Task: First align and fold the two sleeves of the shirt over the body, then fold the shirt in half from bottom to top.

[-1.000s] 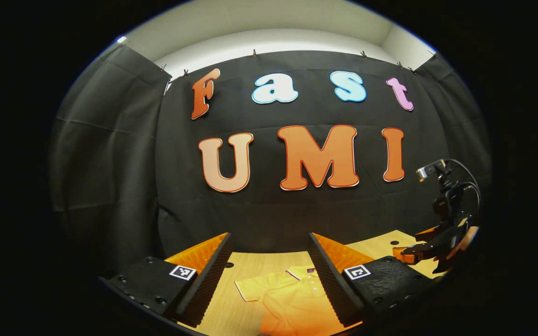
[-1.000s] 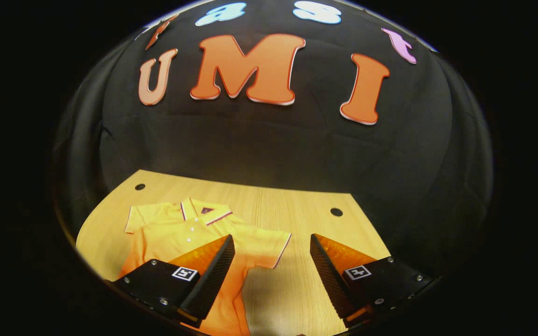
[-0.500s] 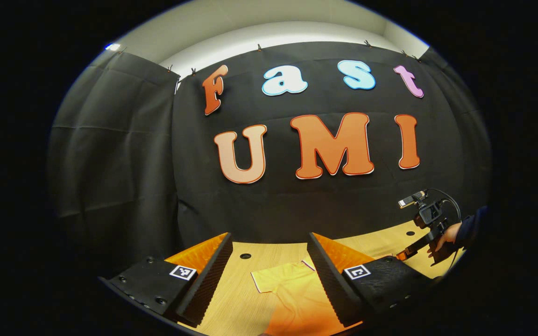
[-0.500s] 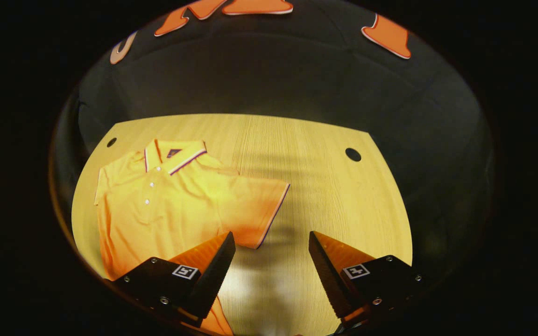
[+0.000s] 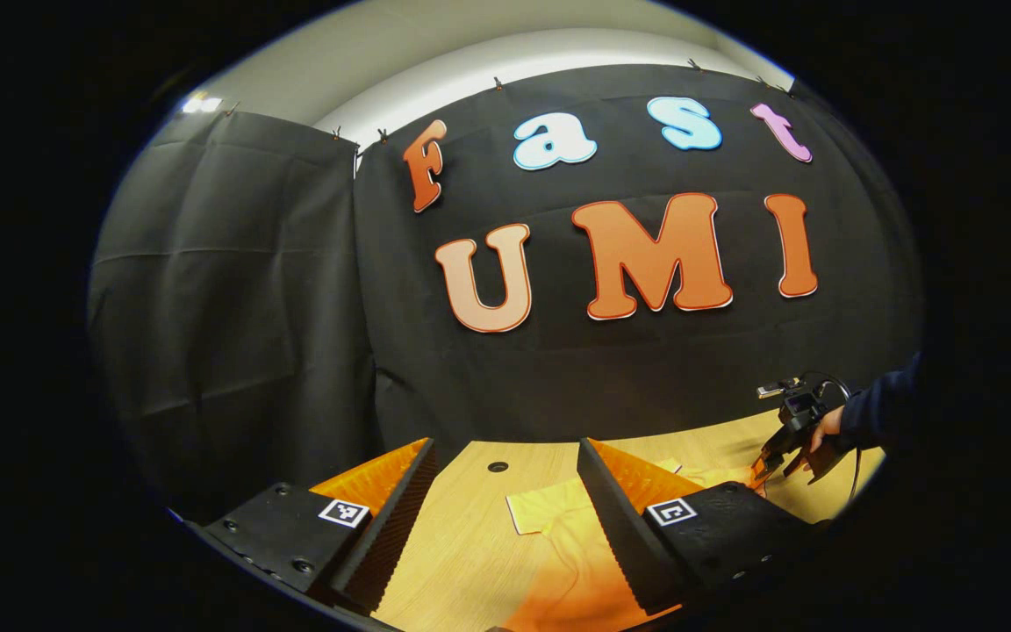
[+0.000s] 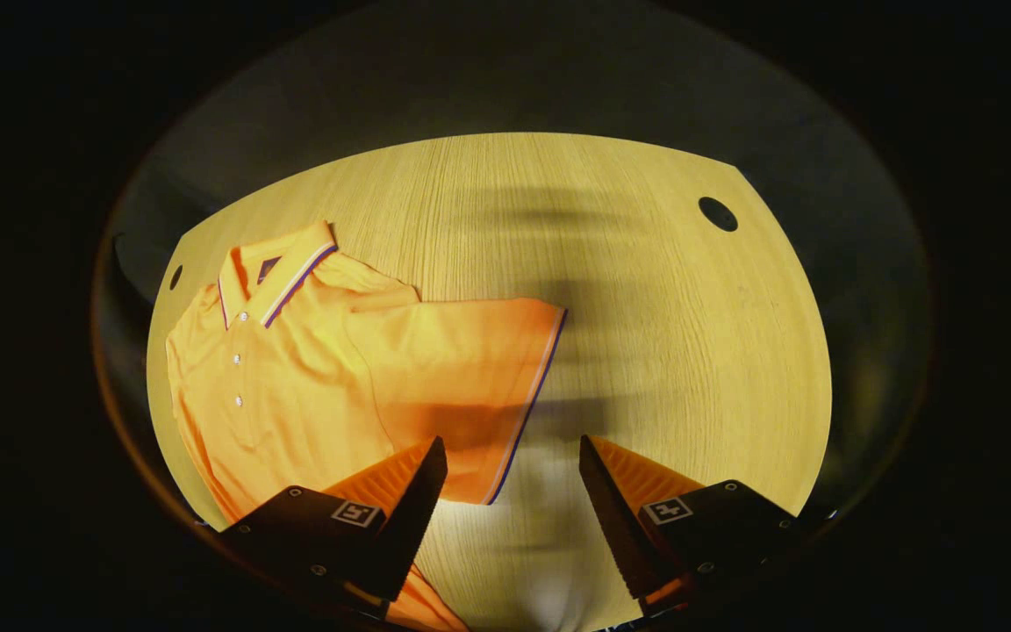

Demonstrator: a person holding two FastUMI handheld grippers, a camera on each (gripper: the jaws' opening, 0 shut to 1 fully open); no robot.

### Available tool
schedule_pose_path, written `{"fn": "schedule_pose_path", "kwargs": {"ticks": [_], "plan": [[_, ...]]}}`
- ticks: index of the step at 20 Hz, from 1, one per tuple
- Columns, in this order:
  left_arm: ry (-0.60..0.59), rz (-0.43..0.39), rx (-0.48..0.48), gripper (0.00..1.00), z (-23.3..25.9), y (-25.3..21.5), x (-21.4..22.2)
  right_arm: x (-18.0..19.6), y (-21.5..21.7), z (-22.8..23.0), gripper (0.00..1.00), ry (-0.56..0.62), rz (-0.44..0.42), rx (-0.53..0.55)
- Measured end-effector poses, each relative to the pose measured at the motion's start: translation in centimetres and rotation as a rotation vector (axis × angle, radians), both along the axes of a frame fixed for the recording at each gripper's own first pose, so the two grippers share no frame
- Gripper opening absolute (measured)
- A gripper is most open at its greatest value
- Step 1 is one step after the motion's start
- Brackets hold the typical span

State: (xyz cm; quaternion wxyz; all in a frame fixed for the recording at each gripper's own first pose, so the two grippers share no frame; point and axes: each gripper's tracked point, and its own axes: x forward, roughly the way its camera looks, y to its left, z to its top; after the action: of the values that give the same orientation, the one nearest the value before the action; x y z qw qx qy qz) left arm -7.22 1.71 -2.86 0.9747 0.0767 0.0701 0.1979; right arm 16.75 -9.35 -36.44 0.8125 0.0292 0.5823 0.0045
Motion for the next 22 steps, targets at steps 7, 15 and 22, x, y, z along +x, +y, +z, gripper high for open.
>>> {"fn": "schedule_pose_path", "kwargs": {"ticks": [7,15,22], "plan": [[0.035,0.035,-0.009,0.99,-0.6,0.0,-0.7,1.1,0.2,-2.2,0.78,0.078,-0.038,0.015],[0.068,0.033,-0.019,0.99,-1.8,0.0,-0.3,1.7,0.9,-2.0,0.18,0.064,-0.044,0.061],[0.083,-0.037,-0.055,1.0,-3.5,3.3,2.3,3.3,2.6,2.1,0.02,-0.03,-0.149,0.211]]}}
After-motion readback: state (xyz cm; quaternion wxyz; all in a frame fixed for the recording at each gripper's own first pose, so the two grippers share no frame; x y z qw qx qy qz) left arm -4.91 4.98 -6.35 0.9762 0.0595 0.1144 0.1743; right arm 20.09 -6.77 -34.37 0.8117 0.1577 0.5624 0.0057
